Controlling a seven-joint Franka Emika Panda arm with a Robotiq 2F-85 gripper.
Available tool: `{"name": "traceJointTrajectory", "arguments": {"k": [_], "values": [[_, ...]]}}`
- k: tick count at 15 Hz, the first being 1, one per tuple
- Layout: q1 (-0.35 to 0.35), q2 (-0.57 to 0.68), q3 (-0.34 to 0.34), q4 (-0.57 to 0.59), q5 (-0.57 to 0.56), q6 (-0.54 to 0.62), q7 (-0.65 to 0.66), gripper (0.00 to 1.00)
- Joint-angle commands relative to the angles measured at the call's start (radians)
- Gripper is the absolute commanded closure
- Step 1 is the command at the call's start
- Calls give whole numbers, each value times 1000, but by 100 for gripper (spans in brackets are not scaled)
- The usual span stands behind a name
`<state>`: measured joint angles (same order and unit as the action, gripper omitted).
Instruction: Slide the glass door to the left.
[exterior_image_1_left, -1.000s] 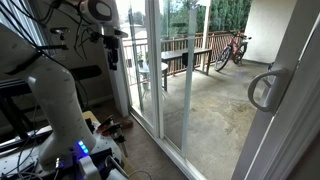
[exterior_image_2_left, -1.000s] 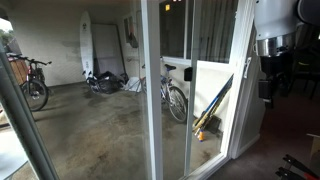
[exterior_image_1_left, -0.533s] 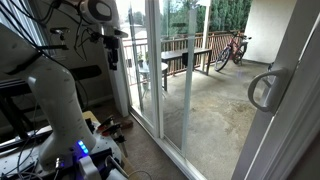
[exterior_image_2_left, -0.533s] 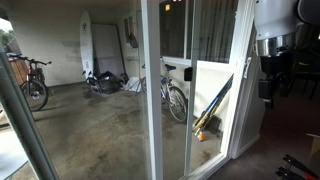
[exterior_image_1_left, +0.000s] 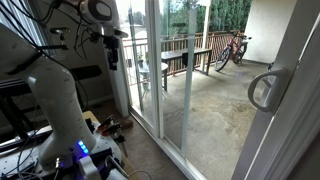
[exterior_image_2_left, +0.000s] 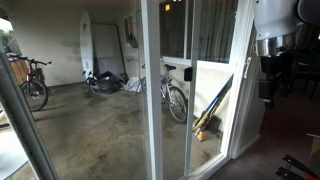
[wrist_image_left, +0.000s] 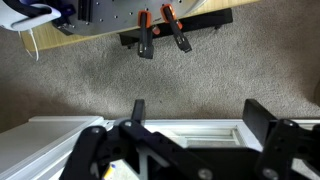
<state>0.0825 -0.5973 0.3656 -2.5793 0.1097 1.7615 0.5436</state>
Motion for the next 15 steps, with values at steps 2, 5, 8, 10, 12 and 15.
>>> {"name": "traceJointTrajectory", "arguments": {"k": [2, 5, 8, 10, 12, 15], "values": [[17, 4, -16, 2, -9, -2, 8, 0], [-13, 51, -21, 17, -25, 68, 27, 0], [-42, 104, -72, 34, -11, 178, 17, 0], [-66, 131, -103, 37, -16, 256, 28, 0], [-88, 164, -130, 44, -21, 324, 30, 0], [-122, 213, -180, 72, -25, 373, 13, 0]]}}
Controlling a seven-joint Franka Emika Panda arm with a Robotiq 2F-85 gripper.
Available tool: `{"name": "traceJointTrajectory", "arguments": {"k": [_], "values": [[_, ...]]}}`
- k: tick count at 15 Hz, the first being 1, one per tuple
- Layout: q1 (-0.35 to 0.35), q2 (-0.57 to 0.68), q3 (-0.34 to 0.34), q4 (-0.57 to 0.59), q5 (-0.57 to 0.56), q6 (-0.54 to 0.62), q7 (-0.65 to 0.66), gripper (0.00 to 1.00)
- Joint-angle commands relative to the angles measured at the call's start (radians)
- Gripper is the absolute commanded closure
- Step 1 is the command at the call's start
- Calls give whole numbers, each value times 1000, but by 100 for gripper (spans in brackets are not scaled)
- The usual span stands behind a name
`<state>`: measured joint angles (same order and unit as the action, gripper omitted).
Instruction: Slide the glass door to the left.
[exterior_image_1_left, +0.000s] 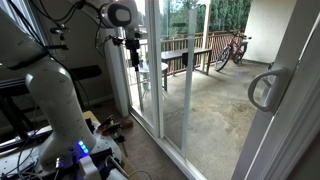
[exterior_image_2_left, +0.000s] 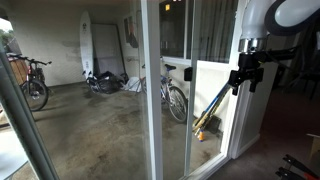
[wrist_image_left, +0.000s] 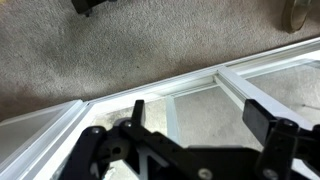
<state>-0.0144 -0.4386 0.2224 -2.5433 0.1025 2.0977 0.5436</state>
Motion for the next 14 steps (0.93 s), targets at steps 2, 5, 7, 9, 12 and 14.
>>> {"name": "traceJointTrajectory", "arguments": {"k": [2, 5, 7, 9, 12, 14], "values": [[-44, 62, -94, 61, -8, 16, -30, 0], [-63, 72, -175, 96, 9, -14, -101, 0], [-70, 81, -206, 113, 7, -18, -130, 0], [-74, 92, -224, 129, 2, -19, -147, 0], [-76, 108, -241, 150, 1, -25, -162, 0], [-82, 127, -262, 170, 3, -35, -185, 0]]}}
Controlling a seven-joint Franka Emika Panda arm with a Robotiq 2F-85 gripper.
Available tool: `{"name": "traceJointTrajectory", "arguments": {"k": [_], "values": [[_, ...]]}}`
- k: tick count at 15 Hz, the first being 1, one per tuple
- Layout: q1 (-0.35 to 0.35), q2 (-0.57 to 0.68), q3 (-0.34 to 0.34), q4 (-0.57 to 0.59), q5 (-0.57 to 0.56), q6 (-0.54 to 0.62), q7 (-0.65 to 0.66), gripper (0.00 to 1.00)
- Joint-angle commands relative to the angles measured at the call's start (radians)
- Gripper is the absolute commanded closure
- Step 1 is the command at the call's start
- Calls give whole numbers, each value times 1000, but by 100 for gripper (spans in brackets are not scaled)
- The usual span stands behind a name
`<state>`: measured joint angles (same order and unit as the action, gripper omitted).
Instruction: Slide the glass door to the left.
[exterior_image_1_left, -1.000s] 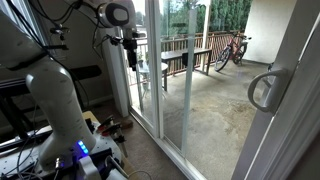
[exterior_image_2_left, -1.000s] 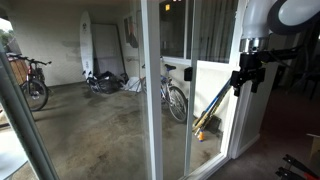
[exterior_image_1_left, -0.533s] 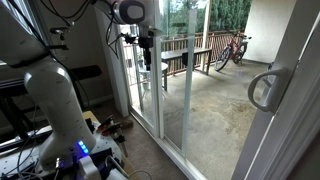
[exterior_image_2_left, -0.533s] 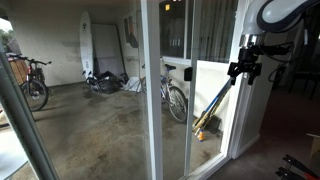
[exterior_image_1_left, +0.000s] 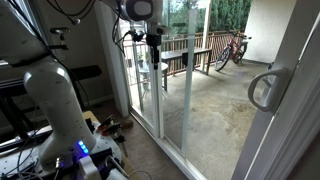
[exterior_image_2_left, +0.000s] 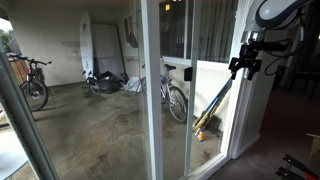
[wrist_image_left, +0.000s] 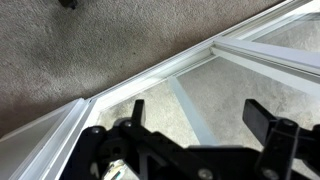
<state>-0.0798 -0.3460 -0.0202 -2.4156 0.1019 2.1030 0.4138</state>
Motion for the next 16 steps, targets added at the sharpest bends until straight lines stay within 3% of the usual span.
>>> {"name": "traceJointTrajectory", "arguments": {"k": [1, 7, 11, 16], "values": [[-22, 48, -39, 58, 6, -51, -84, 0], [-63, 122, -118, 136, 5, -126, -167, 0], [-58, 166, -114, 171, 2, -166, -167, 0], [-66, 145, -114, 144, 1, -130, -147, 0]]}}
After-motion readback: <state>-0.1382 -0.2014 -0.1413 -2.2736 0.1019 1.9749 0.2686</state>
